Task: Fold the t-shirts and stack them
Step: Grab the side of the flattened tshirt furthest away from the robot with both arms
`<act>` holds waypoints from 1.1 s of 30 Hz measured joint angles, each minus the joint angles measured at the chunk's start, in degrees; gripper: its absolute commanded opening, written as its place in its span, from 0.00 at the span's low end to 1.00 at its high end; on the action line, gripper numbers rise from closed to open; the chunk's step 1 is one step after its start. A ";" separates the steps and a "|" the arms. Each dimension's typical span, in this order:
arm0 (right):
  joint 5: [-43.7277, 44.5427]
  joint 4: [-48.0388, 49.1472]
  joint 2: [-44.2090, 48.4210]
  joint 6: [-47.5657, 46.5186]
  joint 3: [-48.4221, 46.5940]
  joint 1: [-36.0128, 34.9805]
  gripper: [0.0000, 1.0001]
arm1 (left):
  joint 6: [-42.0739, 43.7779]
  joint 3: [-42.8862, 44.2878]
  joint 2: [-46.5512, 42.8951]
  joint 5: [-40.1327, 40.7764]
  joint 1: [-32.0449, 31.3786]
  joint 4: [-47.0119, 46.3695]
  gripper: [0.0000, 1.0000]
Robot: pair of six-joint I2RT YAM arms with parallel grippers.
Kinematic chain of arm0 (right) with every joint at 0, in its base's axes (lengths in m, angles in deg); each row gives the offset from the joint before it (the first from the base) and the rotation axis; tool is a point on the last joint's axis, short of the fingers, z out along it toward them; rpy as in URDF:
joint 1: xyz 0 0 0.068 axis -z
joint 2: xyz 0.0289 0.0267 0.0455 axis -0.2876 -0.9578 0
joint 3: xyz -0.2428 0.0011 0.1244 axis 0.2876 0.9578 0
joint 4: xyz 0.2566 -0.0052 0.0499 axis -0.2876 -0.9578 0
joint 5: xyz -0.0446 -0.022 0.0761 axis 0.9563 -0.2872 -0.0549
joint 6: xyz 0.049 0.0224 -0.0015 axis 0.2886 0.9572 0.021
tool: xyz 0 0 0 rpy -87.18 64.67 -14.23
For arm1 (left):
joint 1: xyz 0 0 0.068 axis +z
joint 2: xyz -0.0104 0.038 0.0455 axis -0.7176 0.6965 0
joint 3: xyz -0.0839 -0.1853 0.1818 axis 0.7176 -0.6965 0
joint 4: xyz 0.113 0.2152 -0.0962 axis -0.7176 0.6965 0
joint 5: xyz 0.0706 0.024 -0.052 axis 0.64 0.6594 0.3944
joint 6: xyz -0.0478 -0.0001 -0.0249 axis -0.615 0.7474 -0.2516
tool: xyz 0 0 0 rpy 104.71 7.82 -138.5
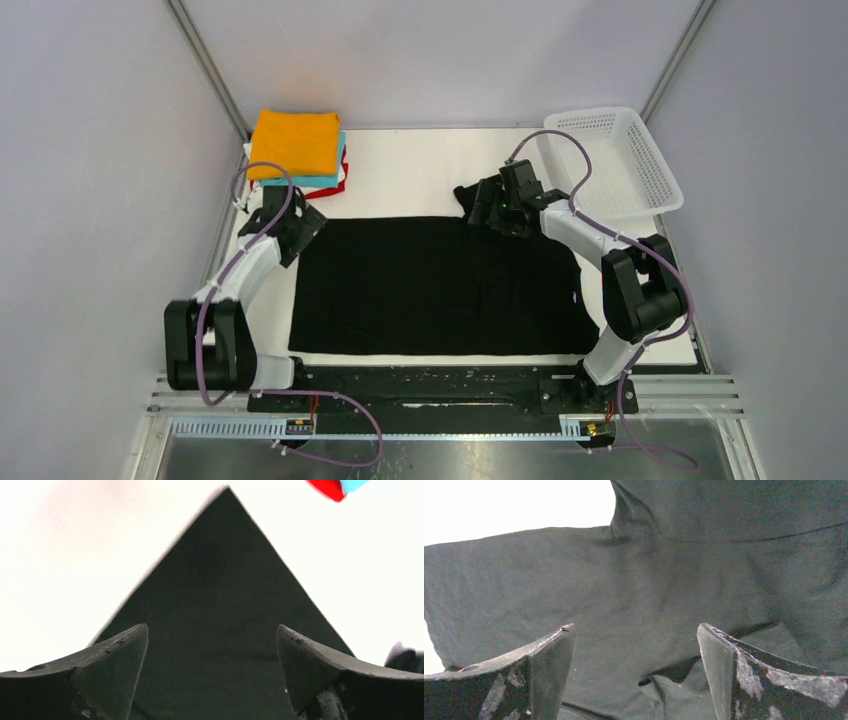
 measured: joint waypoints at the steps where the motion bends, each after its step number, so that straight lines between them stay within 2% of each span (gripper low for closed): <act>1: 0.00 0.52 0.28 -0.22 -0.07 0.46 0.98 | 0.81 1.84 2.91 0.09 0.90 -0.55 0.99; 5: -0.09 2.12 1.70 -0.79 0.87 2.23 0.98 | 3.50 10.40 14.71 -0.15 4.11 -2.01 0.97; 9: -0.57 2.69 2.97 -1.11 2.93 3.23 0.98 | 5.31 20.17 26.10 -0.68 5.62 -1.49 0.89; 13: -1.46 2.91 3.08 -1.18 3.74 3.96 0.98 | 5.90 27.36 33.88 -1.90 5.84 -0.46 0.82; 18: -1.60 3.37 4.17 -1.33 4.68 4.94 0.98 | 5.46 28.50 37.31 -2.34 5.79 2.38 0.77; 28: -1.55 3.98 5.53 -1.57 6.12 5.86 0.98 | 5.05 32.09 40.00 -1.20 5.81 8.61 0.56; 31: -1.46 4.07 5.55 -2.08 6.14 6.01 0.98 | 5.27 33.68 41.09 -0.55 5.73 10.43 0.45; 33: -1.44 4.09 5.55 -2.91 6.05 6.21 0.98 | 5.68 34.27 41.48 0.15 5.40 11.47 0.34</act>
